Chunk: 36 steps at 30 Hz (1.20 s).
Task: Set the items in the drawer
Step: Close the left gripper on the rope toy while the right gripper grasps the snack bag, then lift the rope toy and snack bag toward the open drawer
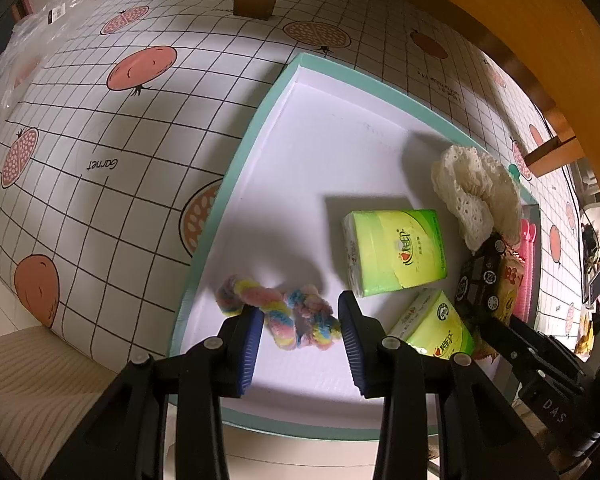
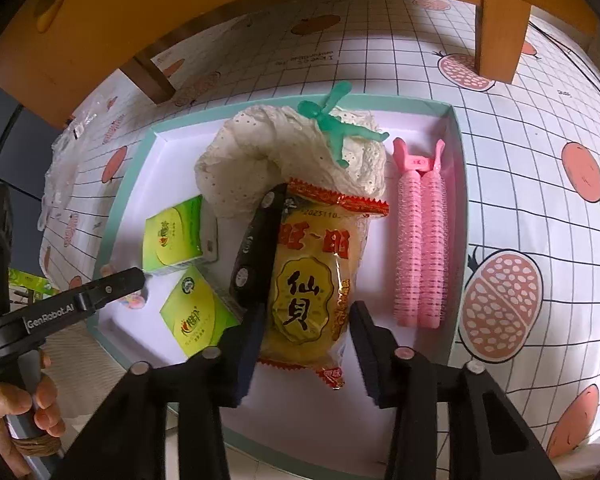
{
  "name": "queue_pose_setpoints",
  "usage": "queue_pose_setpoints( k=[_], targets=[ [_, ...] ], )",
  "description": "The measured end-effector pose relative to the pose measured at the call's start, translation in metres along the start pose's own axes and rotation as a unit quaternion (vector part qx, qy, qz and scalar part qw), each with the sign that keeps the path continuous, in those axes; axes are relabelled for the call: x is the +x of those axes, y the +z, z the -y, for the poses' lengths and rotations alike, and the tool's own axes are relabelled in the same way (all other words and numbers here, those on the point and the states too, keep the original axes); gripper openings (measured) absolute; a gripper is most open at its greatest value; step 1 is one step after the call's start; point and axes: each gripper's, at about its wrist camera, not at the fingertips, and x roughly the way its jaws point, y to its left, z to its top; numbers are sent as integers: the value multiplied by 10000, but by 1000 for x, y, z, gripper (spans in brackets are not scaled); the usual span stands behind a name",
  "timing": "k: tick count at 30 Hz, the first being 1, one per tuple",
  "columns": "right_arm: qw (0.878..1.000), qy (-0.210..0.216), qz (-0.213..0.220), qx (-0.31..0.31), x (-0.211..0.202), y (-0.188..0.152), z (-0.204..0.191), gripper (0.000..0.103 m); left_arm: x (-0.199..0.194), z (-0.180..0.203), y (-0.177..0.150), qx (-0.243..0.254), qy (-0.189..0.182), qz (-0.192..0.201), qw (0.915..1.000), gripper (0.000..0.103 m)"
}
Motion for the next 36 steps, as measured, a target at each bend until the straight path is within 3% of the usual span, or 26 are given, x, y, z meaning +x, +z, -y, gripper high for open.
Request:
queue_pose_setpoints(
  k=[9, 32, 34, 36],
  targets=[
    [9997, -54, 85, 242, -10, 0, 11, 38, -3, 8, -1, 68, -53, 95, 9999, 16],
    [9982, 154, 533, 214, -56, -10, -4, 38, -35, 0, 4, -221, -191, 852, 9959, 15],
    [9976, 200, 631, 193, -60, -7, -7, 38, -46, -1, 2, -273, -293, 948, 9947, 15],
    [9962, 293, 808, 130, -72, -7, -11, 38, -62, 0, 1, -392, -656, 1097, 9910, 15]
  ],
)
